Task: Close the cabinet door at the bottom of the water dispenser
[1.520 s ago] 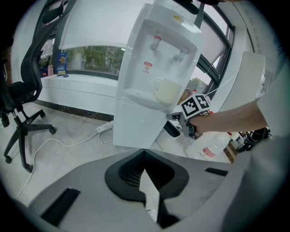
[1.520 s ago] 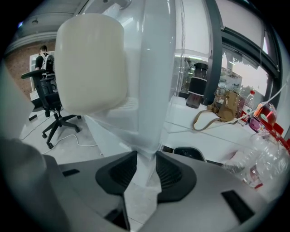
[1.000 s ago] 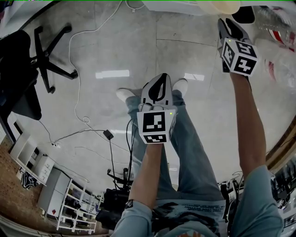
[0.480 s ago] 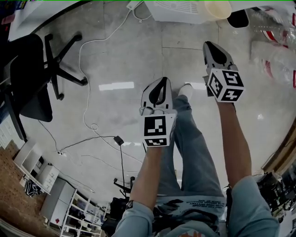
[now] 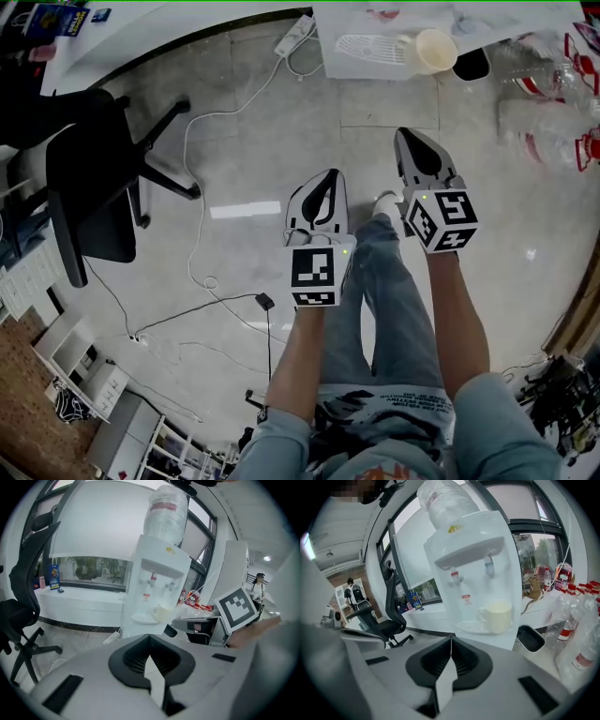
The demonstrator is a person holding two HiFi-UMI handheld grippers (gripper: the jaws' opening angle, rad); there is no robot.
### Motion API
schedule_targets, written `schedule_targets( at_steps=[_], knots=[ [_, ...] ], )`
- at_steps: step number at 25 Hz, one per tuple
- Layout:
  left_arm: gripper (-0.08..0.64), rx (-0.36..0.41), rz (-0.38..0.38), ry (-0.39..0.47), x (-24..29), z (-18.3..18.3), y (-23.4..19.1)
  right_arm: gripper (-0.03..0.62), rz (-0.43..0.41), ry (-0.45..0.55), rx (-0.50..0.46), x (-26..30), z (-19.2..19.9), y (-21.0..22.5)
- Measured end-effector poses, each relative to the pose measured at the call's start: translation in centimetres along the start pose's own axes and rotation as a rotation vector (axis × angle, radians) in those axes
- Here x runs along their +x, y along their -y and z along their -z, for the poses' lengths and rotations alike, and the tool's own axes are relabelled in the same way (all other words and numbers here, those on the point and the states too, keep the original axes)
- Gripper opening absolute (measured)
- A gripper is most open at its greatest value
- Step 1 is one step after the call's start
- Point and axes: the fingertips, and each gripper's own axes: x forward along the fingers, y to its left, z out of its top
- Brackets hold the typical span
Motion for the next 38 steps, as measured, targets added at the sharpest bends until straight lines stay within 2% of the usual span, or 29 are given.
schedule_targets(
  at_steps=[3,5,8,12,19,27,38],
  knots=[
    [0.011,-0.016,0.087,0.022,-2.4,-2.3,0.0,0.031,-0.014,0.003,-0.001,-1.2,-2.1,-3.1],
    [0.011,-0.01,0.105,0.03,-3.7,-3.8,-0.4,0.029,-0.02,-0.003,-0.001,-1.8,-3.4,-4.6],
    [0.011,-0.021,0.093,0.057,-5.7,-6.6,-1.3,0.029,-0.037,-0.016,-0.021,-2.9,-6.0,-6.8],
    [0.011,-0.035,0.057,0.114,-8.9,-10.9,-2.4,0.028,-0.1,-0.008,-0.042,-4.7,-9.5,-11.0],
    [0.011,-0.05,0.026,0.204,-12.9,-16.8,-3.4,0.028,-0.151,0.094,-0.05,-7.8,-16.3,-16.0],
    [0.011,-0.08,-0.033,0.305,-17.4,-22.4,-4.5,0.028,-0.15,0.19,-0.062,-11.3,-22.3,-19.3],
    [0.011,0.061,-0.028,0.474,-22.0,-32.4,-2.6,0.028,-0.106,0.341,-0.14,-15.7,-31.0,-21.2]
  ],
)
